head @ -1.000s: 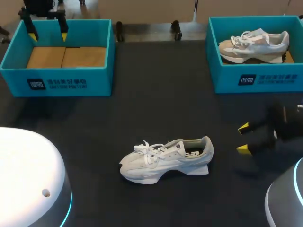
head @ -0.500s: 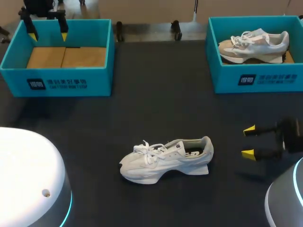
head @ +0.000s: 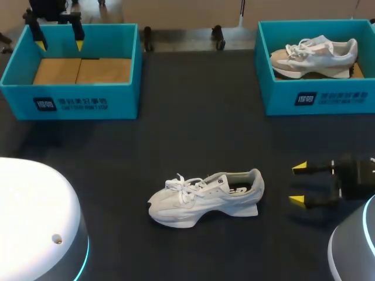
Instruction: Take the shoe out of the shoebox, open the shoe tongue, remove and reinsert the insole, then place the shoe into the shoebox
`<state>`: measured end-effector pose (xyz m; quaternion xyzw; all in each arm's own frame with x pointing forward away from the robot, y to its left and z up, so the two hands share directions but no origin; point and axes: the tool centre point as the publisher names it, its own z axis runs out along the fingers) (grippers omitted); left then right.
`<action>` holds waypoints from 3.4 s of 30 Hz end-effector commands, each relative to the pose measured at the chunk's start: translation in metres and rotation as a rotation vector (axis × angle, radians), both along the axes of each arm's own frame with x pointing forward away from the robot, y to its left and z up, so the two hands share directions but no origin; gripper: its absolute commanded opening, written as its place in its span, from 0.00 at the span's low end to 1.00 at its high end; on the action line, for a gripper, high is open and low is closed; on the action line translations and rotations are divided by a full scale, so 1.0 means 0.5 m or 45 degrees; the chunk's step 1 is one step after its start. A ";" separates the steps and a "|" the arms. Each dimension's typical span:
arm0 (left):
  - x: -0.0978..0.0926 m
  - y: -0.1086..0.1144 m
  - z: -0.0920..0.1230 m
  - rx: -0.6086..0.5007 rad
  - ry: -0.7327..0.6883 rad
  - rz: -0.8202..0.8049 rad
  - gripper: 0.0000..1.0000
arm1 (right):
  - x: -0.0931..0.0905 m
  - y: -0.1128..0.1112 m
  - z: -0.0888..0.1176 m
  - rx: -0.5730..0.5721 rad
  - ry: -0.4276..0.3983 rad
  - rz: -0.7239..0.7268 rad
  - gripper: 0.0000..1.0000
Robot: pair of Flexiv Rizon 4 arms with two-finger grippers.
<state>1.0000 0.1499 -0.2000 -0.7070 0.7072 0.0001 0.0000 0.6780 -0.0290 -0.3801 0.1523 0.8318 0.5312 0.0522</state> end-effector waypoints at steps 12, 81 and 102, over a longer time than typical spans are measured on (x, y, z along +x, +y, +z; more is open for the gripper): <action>0.000 0.000 0.000 0.000 0.000 0.000 1.00 | 0.048 0.037 -0.039 0.126 0.023 0.144 1.00; 0.000 0.000 0.000 0.000 0.000 0.000 1.00 | 0.025 0.149 -0.047 0.223 -0.017 0.218 1.00; 0.000 0.000 0.000 0.000 0.000 0.000 1.00 | 0.018 0.175 -0.051 0.258 -0.085 0.247 1.00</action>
